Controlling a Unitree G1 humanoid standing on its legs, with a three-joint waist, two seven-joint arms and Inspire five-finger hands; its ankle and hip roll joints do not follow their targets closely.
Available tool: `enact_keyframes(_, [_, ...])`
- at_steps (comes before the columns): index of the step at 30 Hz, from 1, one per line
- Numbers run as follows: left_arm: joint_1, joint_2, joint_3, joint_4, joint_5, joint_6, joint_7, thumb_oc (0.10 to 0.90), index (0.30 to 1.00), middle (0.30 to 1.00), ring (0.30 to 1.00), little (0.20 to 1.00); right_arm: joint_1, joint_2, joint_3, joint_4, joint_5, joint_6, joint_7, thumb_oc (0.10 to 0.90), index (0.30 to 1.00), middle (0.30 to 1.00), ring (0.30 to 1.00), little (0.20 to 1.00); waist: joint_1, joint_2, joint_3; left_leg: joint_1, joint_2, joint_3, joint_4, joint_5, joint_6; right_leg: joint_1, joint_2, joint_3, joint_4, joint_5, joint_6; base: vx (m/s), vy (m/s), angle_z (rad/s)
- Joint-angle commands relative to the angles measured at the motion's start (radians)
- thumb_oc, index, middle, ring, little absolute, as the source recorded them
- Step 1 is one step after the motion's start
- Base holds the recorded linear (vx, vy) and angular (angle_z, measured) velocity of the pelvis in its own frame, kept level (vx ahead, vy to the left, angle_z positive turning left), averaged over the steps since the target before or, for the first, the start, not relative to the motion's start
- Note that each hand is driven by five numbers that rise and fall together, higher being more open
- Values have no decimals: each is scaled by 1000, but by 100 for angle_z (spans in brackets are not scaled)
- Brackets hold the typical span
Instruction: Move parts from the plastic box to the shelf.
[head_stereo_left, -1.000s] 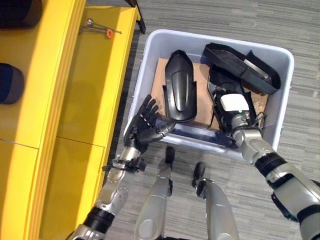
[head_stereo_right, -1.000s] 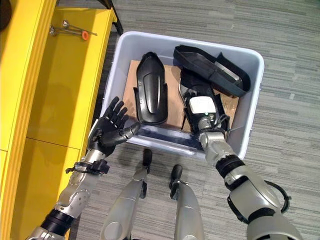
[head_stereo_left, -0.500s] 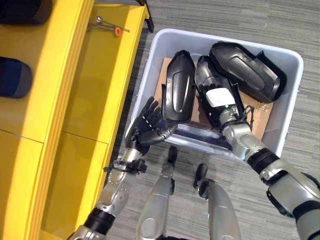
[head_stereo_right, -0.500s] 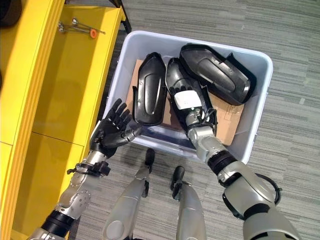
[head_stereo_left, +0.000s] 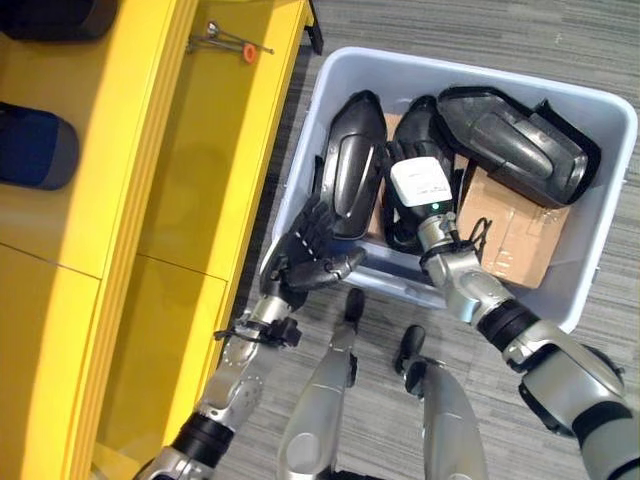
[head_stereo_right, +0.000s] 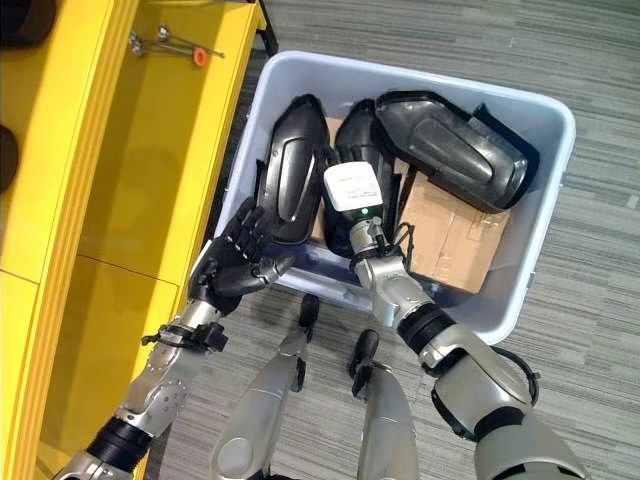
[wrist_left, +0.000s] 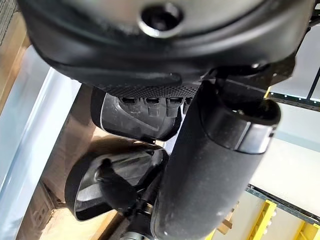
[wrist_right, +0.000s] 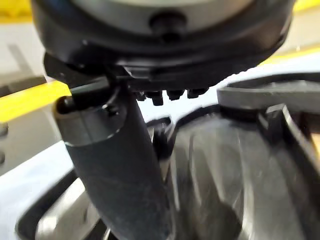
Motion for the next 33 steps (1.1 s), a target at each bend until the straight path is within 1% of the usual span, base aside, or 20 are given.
enact_keyframes(1, [-19,-21,-21,-128,-1,-103,-7,900,1000,1000,1000,1000,-113,-16,-73,-148,-99,-60,-173,900,1000,1000,1000,1000,-15,-10,-22,52,-59,35,-34,-35,47,67,-6,-14,-101,110,82,-11,45,-4])
enact_keyframes(3, [-15,-24,-34,-126,-4,-121,10,900,1000,1000,1000,1000,-103,-27,-102,-210,-124,-81,-215,900,1000,1000,1000,1000,-29,-11,-25,63,-56,43,-42,-37,46,72,-5,-4,-115,115,83,-15,65,-5])
enact_keyframes(4, [-15,-24,-35,-126,-4,-121,10,900,1000,1000,1000,1000,-102,-28,-103,-211,-124,-81,-214,900,1000,1000,1000,1000,-28,-11,-25,63,-56,44,-42,-37,46,73,-5,-4,-115,116,83,-11,72,-6])
enact_keyframes(7, [-5,-31,-41,-132,-11,-136,9,900,1000,1000,1000,1000,-88,-33,-145,-315,-168,-72,-226,900,1000,1000,1000,1000,-47,-11,-32,83,-53,57,-55,-42,45,84,-4,12,-136,121,83,-2,68,-7])
enact_keyframes(11, [-4,-31,-41,-132,-11,-136,9,900,1000,1000,1000,1000,-87,-33,-145,-316,-168,-71,-225,900,1000,1000,1000,1000,-46,-11,-32,84,-53,57,-56,-42,45,85,-3,12,-136,121,83,1,8,-7])
enact_keyframes(12, [-3,-31,-41,-133,-12,-136,8,900,1000,1000,1000,1000,-86,-34,-148,-322,-171,-65,-229,900,1000,1000,1000,1000,-48,-11,-33,86,-52,57,-56,-43,45,86,-4,13,-137,121,84,15,70,0])
enact_keyframes(13, [15,-35,-47,-145,-17,-146,8,900,1000,1000,1000,1000,-72,-42,-183,-417,-194,-36,-199,900,1000,1000,1000,1000,-62,-15,-40,109,-53,65,-64,-49,44,105,-5,24,-153,123,84,17,84,0])
enact_keyframes(14, [17,-37,-49,-148,-17,-147,10,900,1000,1000,1000,1000,-69,-43,-190,-433,-198,-29,-192,900,1000,1000,1000,1000,-65,-15,-43,112,-52,67,-65,-50,44,107,-4,26,-157,124,84,21,87,-4])
enact_keyframes(17, [28,-38,-50,-155,-22,-145,10,900,1000,1000,1000,1000,-58,-54,-208,-470,-181,-9,-172,900,1000,1000,1000,1000,-71,-18,-52,121,-51,71,-66,-54,43,116,-5,33,-165,125,84,11,34,-13])
enact_keyframes(20, [47,-37,-47,-162,-24,-150,5,900,1000,1000,1000,1000,-35,-68,-232,-506,-130,-24,-162,900,1000,1000,1000,1000,-79,-21,-61,137,-50,76,-73,-58,42,129,-5,40,-174,124,85,27,52,-6])
enact_keyframes(21, [59,-37,-40,-166,-32,-154,4,900,1000,1000,1000,1000,-3,-78,-254,-558,-85,-47,-125,900,1000,1000,1000,1000,-89,-23,-69,147,-49,79,-75,-63,41,135,-5,46,-176,121,85,40,58,-6])
enact_keyframes(22, [60,-36,-40,-166,-33,-154,4,900,1000,1000,1000,1000,2,-79,-257,-565,-78,-51,-121,900,1000,1000,1000,1000,-90,-24,-70,149,-49,79,-76,-64,41,137,-5,46,-177,121,85,44,65,-9])
enact_keyframes(24, [75,-38,-27,-175,-32,-155,11,900,1000,1000,1000,1000,62,-85,-272,-653,-28,-99,-39,900,1000,1000,1000,1000,-103,-29,-77,154,-47,83,-76,-69,40,141,-5,55,-180,121,87,26,40,-8])
enact_keyframes(25, [76,-37,-28,-176,-32,-155,11,900,1000,1000,1000,1000,66,-86,-274,-657,-29,-98,-37,900,1000,1000,1000,1000,-103,-29,-78,154,-47,83,-77,-69,40,141,-5,55,-180,120,87,23,33,-4])
enact_keyframes(28, [101,-42,3,-178,-22,-192,18,900,1000,1000,1000,1000,185,-95,-254,-771,30,-109,133,900,1000,1000,1000,1000,-125,-37,-85,170,-41,93,-86,-73,39,151,-2,67,-189,120,87,30,47,-4])
enact_keyframes(29, [110,-41,13,-181,-19,-207,20,900,1000,1000,1000,1000,220,-98,-245,-795,43,-112,159,900,1000,1000,1000,1000,-130,-39,-86,173,-39,96,-88,-73,39,152,0,71,-190,121,87,0,0,0])
enact_keyframes(30, [111,-41,12,-181,-19,-207,20,900,1000,1000,1000,1000,222,-98,-246,-797,43,-112,160,900,1000,1000,1000,1000,-130,-39,-87,173,-39,97,-88,-73,39,152,0,71,-191,121,87,0,0,0])
enact_keyframes(32, [133,-33,44,-197,4,-238,53,900,1000,1000,1000,1000,309,-109,-232,-826,72,-134,206,900,1000,1000,1000,1000,-139,-46,-91,178,-35,99,-89,-74,39,157,2,76,-194,120,88,-1,6,-6])
enact_keyframes(33, [138,-31,58,-197,14,-251,60,900,1000,1000,1000,1000,336,-115,-225,-831,86,-139,205,900,1000,1000,1000,1000,-141,-49,-93,180,-33,100,-90,-74,39,157,3,77,-194,121,89,-4,-7,-11])
